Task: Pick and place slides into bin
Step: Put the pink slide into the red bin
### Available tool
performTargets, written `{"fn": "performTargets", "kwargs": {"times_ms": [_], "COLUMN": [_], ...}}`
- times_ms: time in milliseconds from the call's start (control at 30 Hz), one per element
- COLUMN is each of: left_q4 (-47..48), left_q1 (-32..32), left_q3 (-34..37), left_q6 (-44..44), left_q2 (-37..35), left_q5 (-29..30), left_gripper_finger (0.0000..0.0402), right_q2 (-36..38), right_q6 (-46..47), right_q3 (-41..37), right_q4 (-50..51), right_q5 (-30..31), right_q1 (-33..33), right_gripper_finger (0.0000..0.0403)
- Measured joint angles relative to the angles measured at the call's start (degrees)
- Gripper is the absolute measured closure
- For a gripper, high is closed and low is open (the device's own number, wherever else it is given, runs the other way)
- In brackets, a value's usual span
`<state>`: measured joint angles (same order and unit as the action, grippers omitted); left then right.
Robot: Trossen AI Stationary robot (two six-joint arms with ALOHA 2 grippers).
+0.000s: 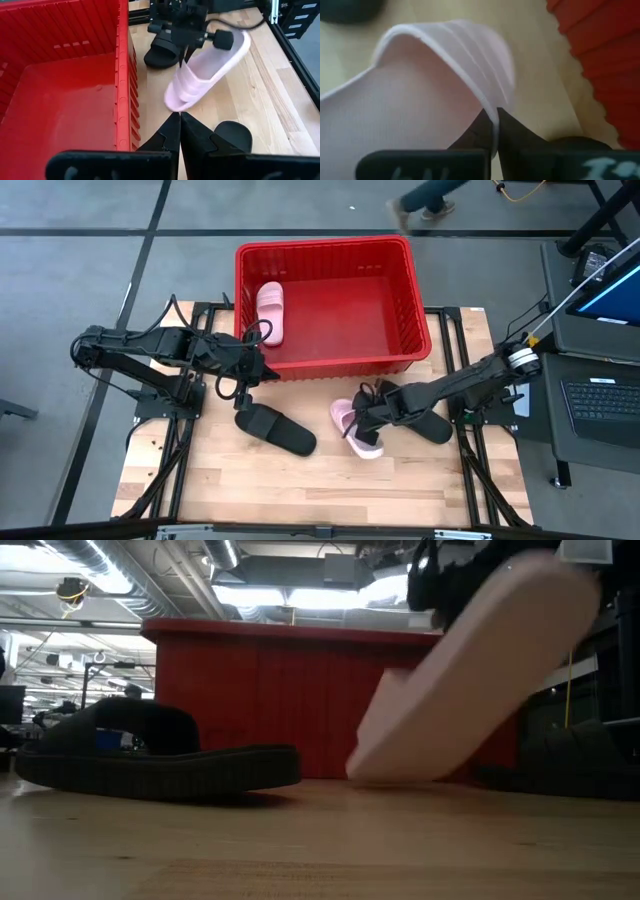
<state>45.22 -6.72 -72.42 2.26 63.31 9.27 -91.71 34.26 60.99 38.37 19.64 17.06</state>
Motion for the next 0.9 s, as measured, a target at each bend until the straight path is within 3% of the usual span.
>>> {"fn": "performTargets", "kwargs": {"times_ms": [433,900], "left_q4": [-0.08,-1.12], "left_q1": [0.0,0.0], "left_q3": [0.02,0.04], "left_q6": [-0.41,-1.07], "left_q2": [0.0,0.0], "left_q5": [0.12,0.73], "left_gripper_finger": [0.0395,0.0395], "right_q2": [11.67,13.63], "right_q6": [1.12,-13.5], "right_q3": [0.41,12.6], "right_q4": [-0.74,-0.05], "right_q5": [2.52,13.92], "right_q1": [4.0,6.15], "right_gripper_finger": [0.039,0.039]}}
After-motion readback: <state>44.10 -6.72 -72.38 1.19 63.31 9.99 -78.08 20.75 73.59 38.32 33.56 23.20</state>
